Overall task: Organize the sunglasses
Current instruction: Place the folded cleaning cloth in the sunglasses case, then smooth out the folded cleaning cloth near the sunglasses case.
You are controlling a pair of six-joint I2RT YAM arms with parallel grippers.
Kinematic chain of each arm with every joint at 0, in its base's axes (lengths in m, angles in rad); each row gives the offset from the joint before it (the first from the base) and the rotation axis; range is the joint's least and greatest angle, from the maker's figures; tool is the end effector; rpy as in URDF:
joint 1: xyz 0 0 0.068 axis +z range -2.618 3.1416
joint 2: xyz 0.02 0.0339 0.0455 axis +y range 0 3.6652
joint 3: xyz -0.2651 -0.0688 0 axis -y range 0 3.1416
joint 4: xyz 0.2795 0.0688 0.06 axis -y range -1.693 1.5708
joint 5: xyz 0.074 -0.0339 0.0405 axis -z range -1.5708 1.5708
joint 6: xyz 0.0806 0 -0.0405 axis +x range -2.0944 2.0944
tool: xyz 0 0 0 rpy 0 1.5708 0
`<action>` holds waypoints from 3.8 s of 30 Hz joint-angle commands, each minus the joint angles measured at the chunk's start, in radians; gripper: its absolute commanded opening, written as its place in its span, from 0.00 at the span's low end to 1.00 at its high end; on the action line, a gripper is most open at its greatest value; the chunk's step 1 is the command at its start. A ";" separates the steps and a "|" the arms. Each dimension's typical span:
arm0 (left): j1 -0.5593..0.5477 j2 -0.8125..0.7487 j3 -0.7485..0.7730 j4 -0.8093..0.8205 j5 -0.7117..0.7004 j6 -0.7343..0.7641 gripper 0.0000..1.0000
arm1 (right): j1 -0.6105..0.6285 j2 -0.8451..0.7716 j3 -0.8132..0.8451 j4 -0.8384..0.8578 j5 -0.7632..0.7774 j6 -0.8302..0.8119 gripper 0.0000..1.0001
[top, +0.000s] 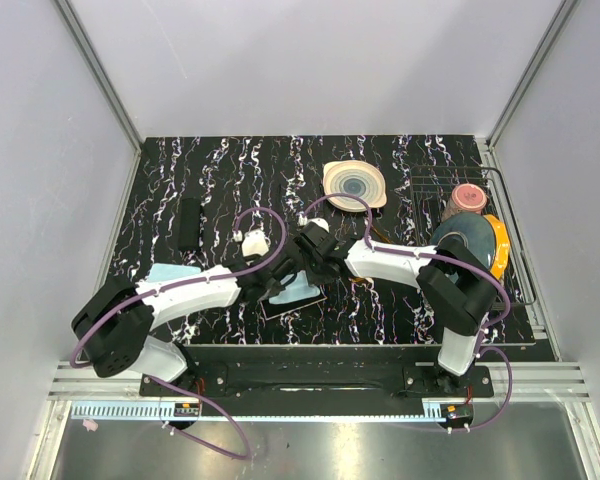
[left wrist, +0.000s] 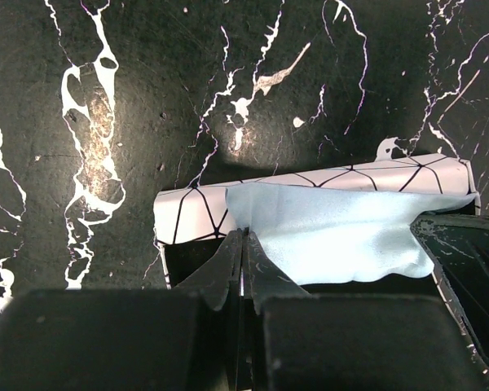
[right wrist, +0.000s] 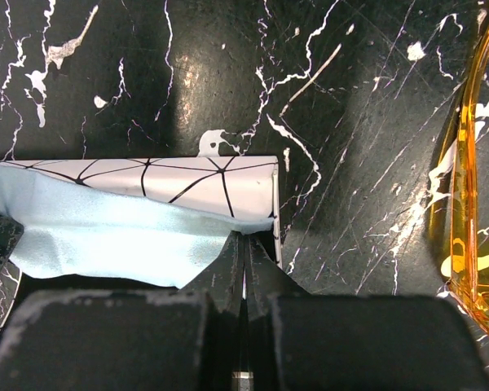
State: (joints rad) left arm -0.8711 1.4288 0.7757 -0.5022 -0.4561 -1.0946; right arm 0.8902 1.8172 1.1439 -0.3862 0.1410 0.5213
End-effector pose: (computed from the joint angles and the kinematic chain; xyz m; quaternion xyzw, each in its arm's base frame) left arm 0.2204 -0.2066 0.1198 -0.1526 0.9420 -0.0445 0.2955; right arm 0.2705 0.3161 0.1091 -0.1595 0.9520 0.1117 0.2362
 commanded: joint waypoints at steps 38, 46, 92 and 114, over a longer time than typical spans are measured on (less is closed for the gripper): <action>-0.071 0.021 -0.024 -0.116 -0.104 -0.123 0.00 | 0.015 -0.032 -0.006 0.029 0.037 -0.017 0.00; -0.071 0.030 -0.021 -0.111 -0.115 -0.133 0.10 | 0.013 -0.001 -0.007 0.023 0.052 -0.010 0.00; -0.069 0.028 -0.124 0.255 -0.038 -0.129 0.14 | 0.015 -0.110 -0.009 -0.003 0.039 0.029 0.37; -0.069 -0.172 -0.185 0.255 -0.076 -0.134 0.09 | 0.015 -0.141 -0.210 0.371 -0.055 0.026 0.00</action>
State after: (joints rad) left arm -0.9394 1.2961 0.5953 -0.2573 -0.4942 -1.2140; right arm 0.9031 1.7267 0.9730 -0.1749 0.1047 0.5369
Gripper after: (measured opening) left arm 0.096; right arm 0.009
